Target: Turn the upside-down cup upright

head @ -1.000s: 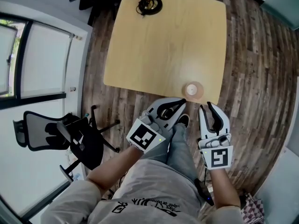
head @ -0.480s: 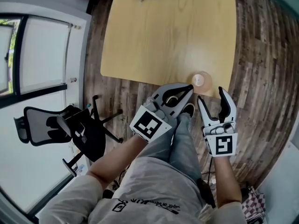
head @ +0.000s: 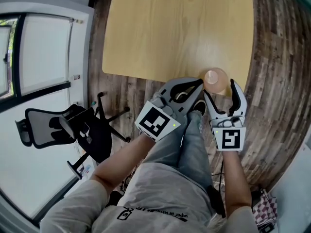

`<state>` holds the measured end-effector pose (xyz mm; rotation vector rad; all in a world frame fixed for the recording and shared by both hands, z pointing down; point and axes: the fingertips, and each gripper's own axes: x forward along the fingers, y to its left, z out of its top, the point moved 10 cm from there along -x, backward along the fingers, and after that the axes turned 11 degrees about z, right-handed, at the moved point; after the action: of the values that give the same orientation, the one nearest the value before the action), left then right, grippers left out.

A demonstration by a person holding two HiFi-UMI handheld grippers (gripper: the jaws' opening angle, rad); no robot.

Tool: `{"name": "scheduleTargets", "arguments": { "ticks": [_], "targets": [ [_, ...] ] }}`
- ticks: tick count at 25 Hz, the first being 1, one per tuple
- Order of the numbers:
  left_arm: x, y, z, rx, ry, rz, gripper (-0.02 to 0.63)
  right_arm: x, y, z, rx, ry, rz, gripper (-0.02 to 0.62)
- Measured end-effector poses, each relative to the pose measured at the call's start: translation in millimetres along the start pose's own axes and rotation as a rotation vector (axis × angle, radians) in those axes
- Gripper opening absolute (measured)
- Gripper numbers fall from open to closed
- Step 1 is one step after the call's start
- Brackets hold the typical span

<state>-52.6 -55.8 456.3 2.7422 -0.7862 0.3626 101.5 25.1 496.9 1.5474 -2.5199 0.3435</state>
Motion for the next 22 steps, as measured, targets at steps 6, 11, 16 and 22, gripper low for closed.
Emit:
{"name": "scheduleTargets", "arguments": {
  "ticks": [6,11,16,22],
  "targets": [
    [5.7,2.0,-8.0,-0.011,0.007,-0.006,0.009,12.4,0.0,-11.2,0.002,0.035,-0.002,0.354],
    [6.5,4.1,-10.8,-0.017,0.005,-0.010,0.009,20.7,-2.9,-15.7,-0.006,0.044,-0.009,0.362],
    [7.1,4.3,-14.0,-0.025,0.006,-0.011,0.009,26.1,-6.2,-19.2,-0.007,0.050,-0.016,0.362],
    [10.0,7.0,-16.8,-0.028,0.016,-0.011,0.009,31.9,-7.5,-19.9,-0.033,0.062,-0.012,0.362]
  ]
}}
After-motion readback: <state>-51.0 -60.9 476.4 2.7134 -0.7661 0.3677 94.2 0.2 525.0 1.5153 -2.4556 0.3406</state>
